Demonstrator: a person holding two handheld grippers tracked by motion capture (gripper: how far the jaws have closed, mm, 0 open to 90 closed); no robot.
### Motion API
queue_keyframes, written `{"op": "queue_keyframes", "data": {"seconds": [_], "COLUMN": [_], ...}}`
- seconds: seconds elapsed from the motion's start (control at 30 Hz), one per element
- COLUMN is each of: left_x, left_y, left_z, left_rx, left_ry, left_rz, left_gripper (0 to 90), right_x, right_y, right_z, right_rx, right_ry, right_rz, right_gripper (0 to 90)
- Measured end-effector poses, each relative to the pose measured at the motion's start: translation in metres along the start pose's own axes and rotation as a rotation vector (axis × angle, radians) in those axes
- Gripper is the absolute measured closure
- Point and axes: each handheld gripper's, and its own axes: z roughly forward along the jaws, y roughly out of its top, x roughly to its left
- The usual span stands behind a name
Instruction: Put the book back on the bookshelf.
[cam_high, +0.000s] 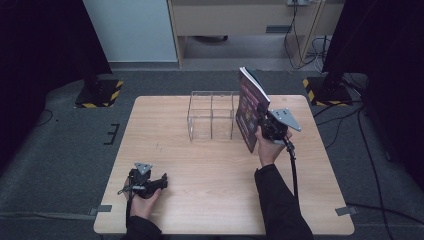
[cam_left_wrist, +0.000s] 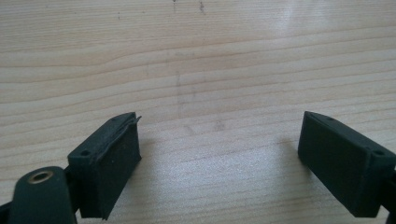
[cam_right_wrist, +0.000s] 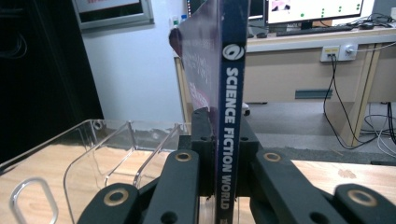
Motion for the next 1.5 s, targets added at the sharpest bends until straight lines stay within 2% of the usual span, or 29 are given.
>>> {"op": "queue_keyframes", "data": {"seconds": [0.23, 0.53, 0.63, 0.7, 0.87, 0.93, 1.0, 1.2, 1.5], "left_x": [0.0, 0.0, 0.0, 0.0, 0.0, 0.0, 0.0, 0.0, 0.0], "left_y": [0.0, 0.0, 0.0, 0.0, 0.0, 0.0, 0.0, 0.0, 0.0], "left_z": [0.0, 0.0, 0.0, 0.0, 0.0, 0.0, 0.0, 0.0, 0.0], "left_rx": [0.0, 0.0, 0.0, 0.0, 0.0, 0.001, 0.001, 0.0, 0.0], "left_ry": [0.0, -0.001, -0.001, -0.001, -0.001, -0.001, -0.001, -0.001, -0.001], "left_rz": [0.0, -0.001, -0.001, -0.001, -0.001, 0.0, 0.0, -0.001, 0.0], "left_gripper": [11.9, 11.9, 11.9, 11.9, 11.9, 11.9, 11.9, 11.9, 11.9], "right_x": [0.0, -0.004, -0.004, -0.004, -0.006, -0.007, -0.007, -0.004, -0.002], "right_y": [0.002, 0.012, 0.015, 0.016, 0.013, 0.01, 0.01, 0.009, 0.008], "right_z": [-0.004, 0.0, 0.001, 0.002, 0.001, 0.0, 0.0, 0.002, -0.002], "right_rx": [0.043, 0.088, 0.102, 0.111, 0.094, 0.079, 0.071, 0.032, 0.058], "right_ry": [0.003, 0.02, 0.019, 0.011, -0.004, 0.011, 0.015, 0.016, -0.022], "right_rz": [-0.008, 0.027, 0.038, 0.047, 0.082, 0.114, 0.123, 0.089, 0.031], "right_gripper": [80.6, 76.5, 77.7, 83.0, 84.2, 84.3, 84.3, 84.4, 83.2]}}
